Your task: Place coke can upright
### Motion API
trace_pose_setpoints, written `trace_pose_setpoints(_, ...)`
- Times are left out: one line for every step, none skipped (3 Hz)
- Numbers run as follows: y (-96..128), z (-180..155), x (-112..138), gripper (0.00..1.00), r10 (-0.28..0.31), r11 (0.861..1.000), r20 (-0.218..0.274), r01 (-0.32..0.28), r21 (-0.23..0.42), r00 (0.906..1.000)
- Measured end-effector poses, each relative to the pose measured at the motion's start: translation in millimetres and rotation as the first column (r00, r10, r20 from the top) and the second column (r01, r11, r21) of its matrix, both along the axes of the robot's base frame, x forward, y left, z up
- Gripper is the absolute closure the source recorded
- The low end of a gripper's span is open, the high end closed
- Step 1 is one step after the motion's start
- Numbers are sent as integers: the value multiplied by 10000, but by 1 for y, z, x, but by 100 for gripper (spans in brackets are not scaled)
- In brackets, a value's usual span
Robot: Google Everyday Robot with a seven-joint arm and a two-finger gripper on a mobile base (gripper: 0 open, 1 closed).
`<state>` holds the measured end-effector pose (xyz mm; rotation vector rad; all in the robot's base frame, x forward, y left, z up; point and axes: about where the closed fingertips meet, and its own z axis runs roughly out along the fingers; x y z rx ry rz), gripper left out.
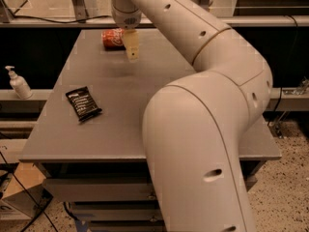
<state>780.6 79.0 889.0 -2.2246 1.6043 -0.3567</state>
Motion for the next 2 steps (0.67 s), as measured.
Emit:
trace_pose_setpoints(6,-3,12,0,-36,9993,568,57,-358,9984)
trace_pose_setpoints(12,-5,23,0,44,9991,1179,7,-430,9930)
